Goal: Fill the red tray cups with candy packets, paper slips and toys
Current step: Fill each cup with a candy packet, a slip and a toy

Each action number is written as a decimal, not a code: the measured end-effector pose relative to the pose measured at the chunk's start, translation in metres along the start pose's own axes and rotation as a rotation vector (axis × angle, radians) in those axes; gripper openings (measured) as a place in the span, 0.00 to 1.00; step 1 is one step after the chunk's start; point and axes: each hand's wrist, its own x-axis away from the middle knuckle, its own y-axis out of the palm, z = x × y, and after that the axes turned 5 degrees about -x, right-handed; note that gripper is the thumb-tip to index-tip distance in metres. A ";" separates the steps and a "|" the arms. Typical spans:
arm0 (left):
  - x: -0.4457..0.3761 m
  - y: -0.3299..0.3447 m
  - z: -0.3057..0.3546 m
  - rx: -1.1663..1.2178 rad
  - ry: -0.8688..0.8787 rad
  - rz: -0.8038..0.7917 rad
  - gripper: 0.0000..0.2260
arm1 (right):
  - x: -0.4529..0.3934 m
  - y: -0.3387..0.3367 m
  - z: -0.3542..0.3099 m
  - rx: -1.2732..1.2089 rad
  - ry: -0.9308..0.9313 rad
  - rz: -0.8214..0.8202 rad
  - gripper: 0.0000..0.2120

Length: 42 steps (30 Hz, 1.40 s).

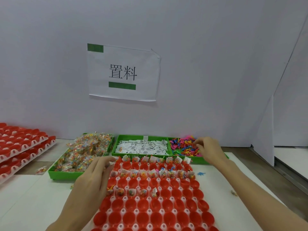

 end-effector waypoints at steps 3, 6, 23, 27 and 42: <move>0.000 0.000 -0.001 0.002 0.005 0.006 0.09 | -0.009 0.003 0.012 0.074 -0.012 -0.103 0.11; -0.001 0.000 -0.002 0.007 0.008 0.009 0.09 | -0.014 0.005 0.015 0.122 -0.026 -0.165 0.13; -0.003 -0.004 -0.001 0.128 -0.079 0.027 0.10 | -0.022 0.019 0.024 0.047 0.004 0.002 0.08; -0.003 -0.001 0.000 0.322 -0.240 -0.001 0.14 | -0.023 0.023 0.024 0.038 0.017 0.043 0.09; 0.000 0.001 0.003 0.424 -0.364 -0.022 0.07 | -0.046 0.071 -0.098 0.091 -0.278 -0.404 0.13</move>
